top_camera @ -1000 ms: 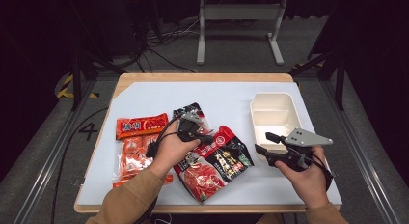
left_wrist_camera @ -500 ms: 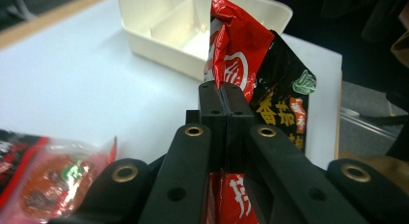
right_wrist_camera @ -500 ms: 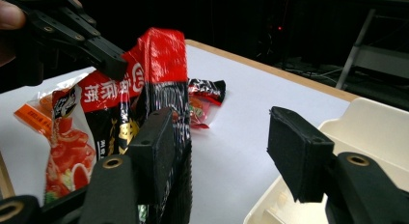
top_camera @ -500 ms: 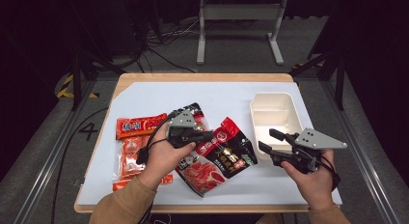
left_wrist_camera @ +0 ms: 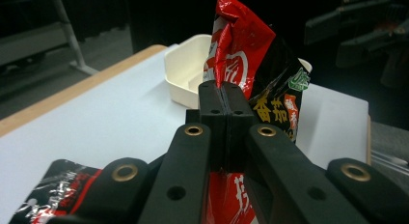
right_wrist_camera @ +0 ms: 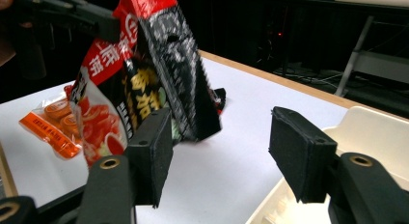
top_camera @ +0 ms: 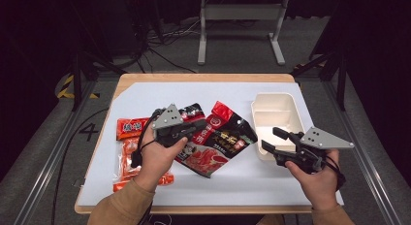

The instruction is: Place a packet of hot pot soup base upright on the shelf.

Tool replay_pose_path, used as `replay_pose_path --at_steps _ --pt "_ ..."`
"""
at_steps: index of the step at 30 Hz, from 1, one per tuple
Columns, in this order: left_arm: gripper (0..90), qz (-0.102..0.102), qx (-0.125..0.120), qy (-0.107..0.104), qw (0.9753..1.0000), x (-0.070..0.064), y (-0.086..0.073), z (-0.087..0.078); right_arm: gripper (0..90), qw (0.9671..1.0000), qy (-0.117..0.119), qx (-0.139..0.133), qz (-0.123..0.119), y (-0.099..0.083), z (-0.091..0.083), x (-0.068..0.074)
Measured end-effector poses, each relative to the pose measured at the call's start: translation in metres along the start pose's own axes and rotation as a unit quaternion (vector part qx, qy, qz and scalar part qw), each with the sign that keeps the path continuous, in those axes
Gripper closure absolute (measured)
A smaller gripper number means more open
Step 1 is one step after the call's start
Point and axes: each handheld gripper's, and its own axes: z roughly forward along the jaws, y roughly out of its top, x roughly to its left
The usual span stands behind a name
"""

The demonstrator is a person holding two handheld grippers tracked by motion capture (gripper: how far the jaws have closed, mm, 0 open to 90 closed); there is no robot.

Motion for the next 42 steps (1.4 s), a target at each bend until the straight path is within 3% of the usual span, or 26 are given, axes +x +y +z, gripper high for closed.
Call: replay_pose_path --at_steps 6,12,18,38,42 --pt "89.7 -0.002 -0.017 0.008 0.9998 -0.001 0.001 -0.004 40.0 0.9998 0.017 0.014 0.004 -0.002 0.010 0.004" --pt "89.7 0.004 -0.055 0.014 0.9984 -0.006 0.003 -0.009 38.0 0.9992 0.033 0.023 0.004 -0.002 0.024 0.010" --pt "89.7 0.007 -0.065 0.013 0.9978 -0.009 0.003 -0.008 36.9 0.9987 0.047 0.019 0.010 0.001 0.033 0.012" --pt "89.6 -0.002 -0.073 -0.006 0.9973 -0.014 -0.002 -0.005 38.4 0.9954 0.091 0.021 0.019 0.006 0.060 0.021" --pt "89.6 -0.001 -0.072 -0.010 0.9974 -0.016 -0.002 -0.003 46.9 0.9947 0.098 0.024 0.021 0.006 0.063 0.022"
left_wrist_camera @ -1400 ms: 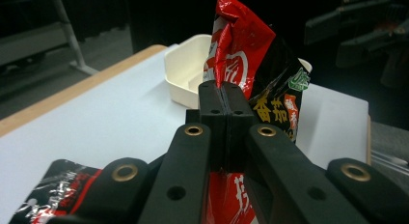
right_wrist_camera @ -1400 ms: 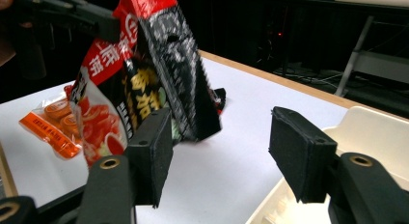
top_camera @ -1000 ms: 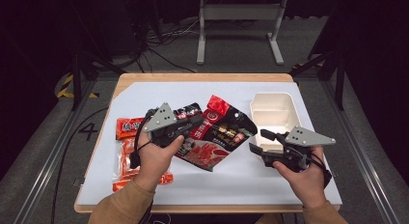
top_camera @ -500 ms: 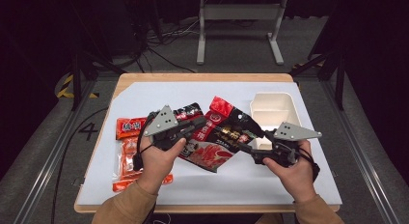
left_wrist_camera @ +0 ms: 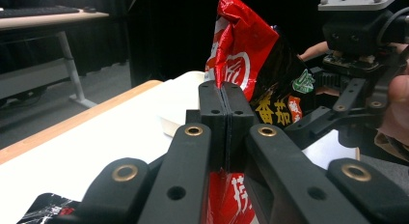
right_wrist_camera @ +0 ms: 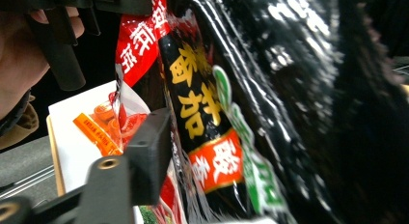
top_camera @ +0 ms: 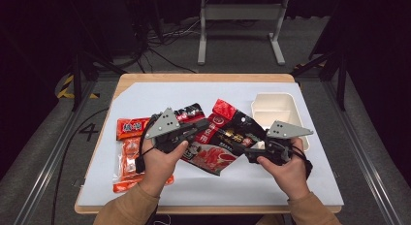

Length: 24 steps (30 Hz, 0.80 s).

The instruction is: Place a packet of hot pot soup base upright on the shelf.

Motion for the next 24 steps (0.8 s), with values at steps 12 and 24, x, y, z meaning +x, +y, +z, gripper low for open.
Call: replay_pose_path --at_steps 12,24 --pt "89.2 -0.003 0.012 0.001 0.9999 0.003 0.000 0.000 76.6 0.9996 0.012 0.023 0.004 0.007 -0.003 -0.004" --pt "85.6 -0.020 0.034 -0.006 0.9992 0.013 -0.007 -0.002 81.4 0.9992 0.025 0.021 0.023 0.027 -0.010 -0.011"
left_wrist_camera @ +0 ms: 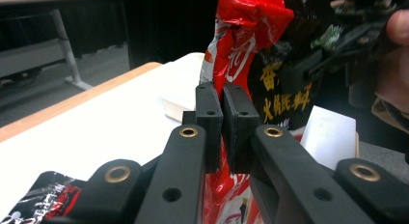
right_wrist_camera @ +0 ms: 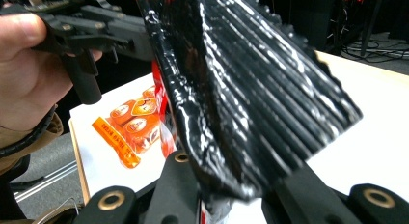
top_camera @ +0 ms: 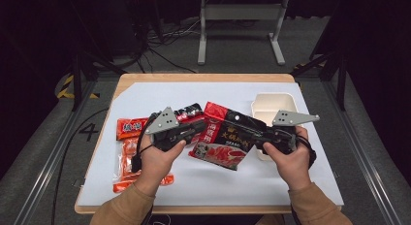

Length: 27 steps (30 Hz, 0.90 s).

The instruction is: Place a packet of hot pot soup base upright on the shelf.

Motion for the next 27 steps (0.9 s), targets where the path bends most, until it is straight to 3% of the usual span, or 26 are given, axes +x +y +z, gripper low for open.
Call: replay_pose_path --at_steps 5,13,21,23,27 --pt "76.8 -0.011 0.007 -0.006 0.9999 0.004 -0.003 -0.004 81.8 0.9999 -0.005 0.009 -0.003 0.009 0.001 -0.003" --pt "62.8 -0.025 0.031 0.012 0.9991 0.013 -0.014 -0.011 82.4 0.9999 -0.016 0.005 -0.001 0.022 -0.003 -0.011" --pt "58.7 -0.040 0.064 0.015 0.9970 0.022 -0.029 -0.013 82.5 0.9996 -0.025 -0.004 -0.012 0.038 -0.007 -0.016" --pt "58.1 -0.052 0.072 0.011 0.9960 0.026 -0.033 -0.013 82.5 0.9995 -0.028 -0.006 -0.014 0.044 -0.008 -0.019" --pt "55.0 -0.053 0.088 0.018 0.9945 0.031 -0.038 -0.015 82.4 0.9991 -0.034 -0.008 -0.022 0.054 -0.010 -0.024"
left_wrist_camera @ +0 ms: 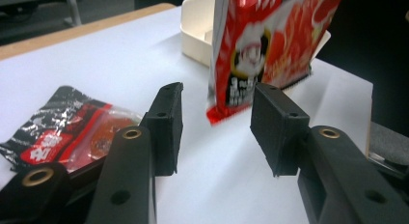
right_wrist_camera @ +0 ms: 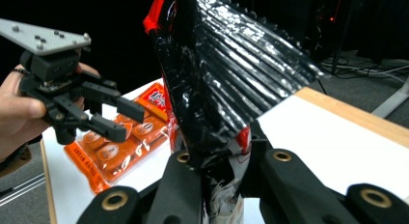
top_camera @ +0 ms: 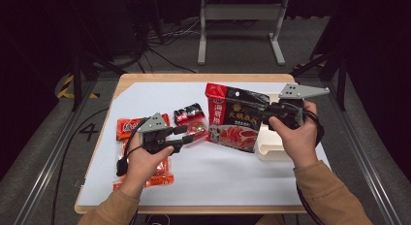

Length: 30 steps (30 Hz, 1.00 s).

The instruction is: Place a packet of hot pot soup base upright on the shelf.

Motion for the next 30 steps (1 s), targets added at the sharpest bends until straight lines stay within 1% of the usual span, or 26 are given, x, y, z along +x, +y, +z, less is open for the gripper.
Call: replay_pose_path --at_steps 2,3,6,10,12,13,15,16,17,20,21,22,25,27,29,30 --pt "52.1 0.003 0.009 0.008 0.9999 0.001 -0.002 0.000 82.5 1.0000 -0.003 -0.002 -0.003 0.005 -0.001 -0.004" --pt "51.5 0.002 0.013 0.009 0.9999 0.001 -0.002 0.000 82.5 1.0000 -0.005 -0.003 -0.004 0.007 -0.001 -0.006" --pt "50.2 0.003 0.018 0.017 0.9997 0.003 -0.004 0.000 82.4 0.9999 -0.006 -0.006 -0.009 0.012 -0.002 -0.013" --pt "48.6 -0.004 0.024 0.017 0.9996 0.005 -0.008 -0.001 82.4 0.9998 -0.014 -0.007 -0.013 0.019 -0.006 -0.025" --pt "48.0 -0.006 0.023 0.021 0.9995 0.006 -0.009 -0.002 82.3 0.9996 -0.019 -0.009 -0.019 0.022 -0.007 -0.030" --pt "47.9 -0.006 0.023 0.021 0.9995 0.006 -0.009 -0.002 82.3 0.9996 -0.019 -0.009 -0.019 0.022 -0.007 -0.030" --pt "47.9 -0.008 0.025 0.024 0.9994 0.007 -0.011 -0.003 82.3 0.9994 -0.023 -0.012 -0.025 0.024 -0.009 -0.037" --pt "47.9 -0.007 0.026 0.028 0.9992 0.007 -0.012 -0.004 82.3 0.9993 -0.024 -0.013 -0.025 0.024 -0.010 -0.040" --pt "47.8 -0.013 0.028 0.026 0.9992 0.007 -0.013 -0.005 82.3 0.9992 -0.028 -0.016 -0.023 0.025 -0.011 -0.046" --pt "47.8 -0.014 0.030 0.030 0.9990 0.007 -0.016 -0.006 82.3 0.9991 -0.032 -0.020 -0.021 0.026 -0.014 -0.054" --pt "47.8 -0.010 0.031 0.036 0.9988 0.008 -0.018 -0.007 82.3 0.9991 -0.032 -0.020 -0.021 0.026 -0.014 -0.054" --pt "47.7 -0.019 0.032 0.035 0.9987 0.007 -0.019 -0.008 82.3 0.9989 -0.035 -0.021 -0.022 0.027 -0.015 -0.057" --pt "46.6 -0.016 0.035 0.045 0.9983 0.009 -0.023 -0.013 82.2 0.9987 -0.040 -0.021 -0.024 0.029 -0.017 -0.065" --pt "44.6 -0.023 0.035 0.050 0.9979 0.009 -0.026 -0.014 82.2 0.9986 -0.042 -0.022 -0.024 0.031 -0.019 -0.071" --pt "40.2 -0.026 0.037 0.060 0.9972 0.009 -0.028 -0.016 82.2 0.9986 -0.042 -0.022 -0.025 0.032 -0.021 -0.076" --pt "37.8 -0.023 0.037 0.067 0.9968 0.010 -0.029 -0.016 82.2 0.9985 -0.044 -0.022 -0.025 0.033 -0.022 -0.080"
